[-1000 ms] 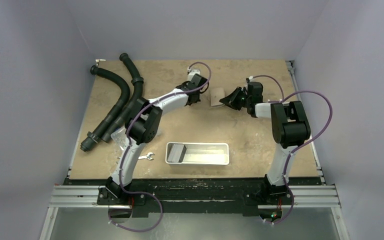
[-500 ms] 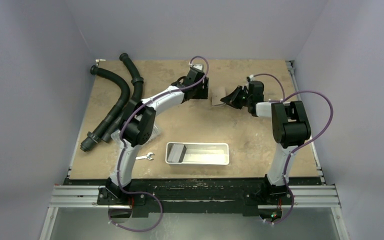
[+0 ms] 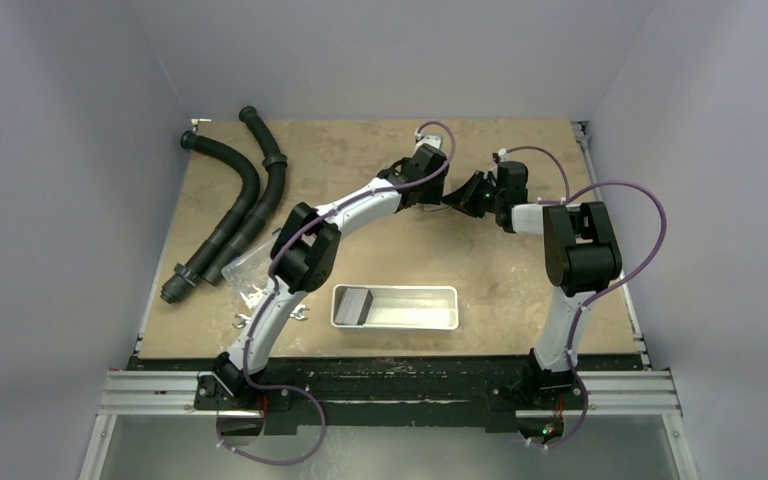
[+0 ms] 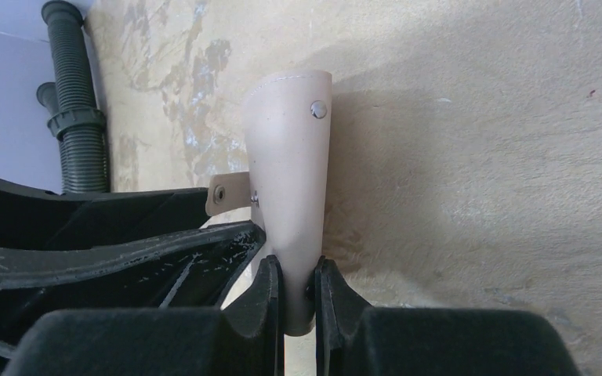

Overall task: Put the credit cards into the card holder
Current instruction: Open the card holder at the center of the board.

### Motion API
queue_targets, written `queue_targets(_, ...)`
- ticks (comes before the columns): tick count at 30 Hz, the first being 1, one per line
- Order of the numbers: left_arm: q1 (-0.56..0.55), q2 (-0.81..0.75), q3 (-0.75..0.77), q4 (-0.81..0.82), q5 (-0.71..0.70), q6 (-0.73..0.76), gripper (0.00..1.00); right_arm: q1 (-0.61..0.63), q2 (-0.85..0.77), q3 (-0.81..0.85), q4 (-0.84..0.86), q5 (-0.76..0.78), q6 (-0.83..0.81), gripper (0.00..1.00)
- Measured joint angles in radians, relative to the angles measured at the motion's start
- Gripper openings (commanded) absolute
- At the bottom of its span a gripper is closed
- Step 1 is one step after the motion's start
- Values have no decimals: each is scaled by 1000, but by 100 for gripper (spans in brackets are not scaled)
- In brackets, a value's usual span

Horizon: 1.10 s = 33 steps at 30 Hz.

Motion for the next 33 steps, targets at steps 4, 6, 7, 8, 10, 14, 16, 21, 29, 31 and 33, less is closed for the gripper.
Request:
queue_targets(4,0,37,58,-47,-41,-2,47,-1,1,1,0,-3,-3,0)
queue_targets(6,3,45,73,-60,-59,2,43,-1,1,3,0,-4,-7,0)
queue_targets(7,5,48,76,-67,-69,3,41,-1,1,3,0,-4,-7,0)
queue_targets(8,6,51,76,-72,-76,5,39,-1,1,3,0,-4,-8,0)
queue_targets(10,10,60,82,-80,-87,9,31,-1,1,3,-1,-5,-9,0)
queue_targets(14,21,86,106,-100,-86,14,0,-1,1,4,-3,-5,-14,0)
queue_targets(16,26,87,106,-105,-68,19,0,-1,1,6,-8,-5,-17,0)
queue_targets(21,71,39,-3,-25,83,-9,0,2,1,38,-71,12,-37,31)
queue_targets(29,164,-11,-63,76,387,-93,0,18,0,142,-302,169,-153,70)
queue_targets(31,169,-14,-63,90,430,-105,0,19,-3,175,-354,231,-195,75)
queue_targets(33,167,-17,-63,100,462,-110,0,23,-22,183,-407,295,-251,78)
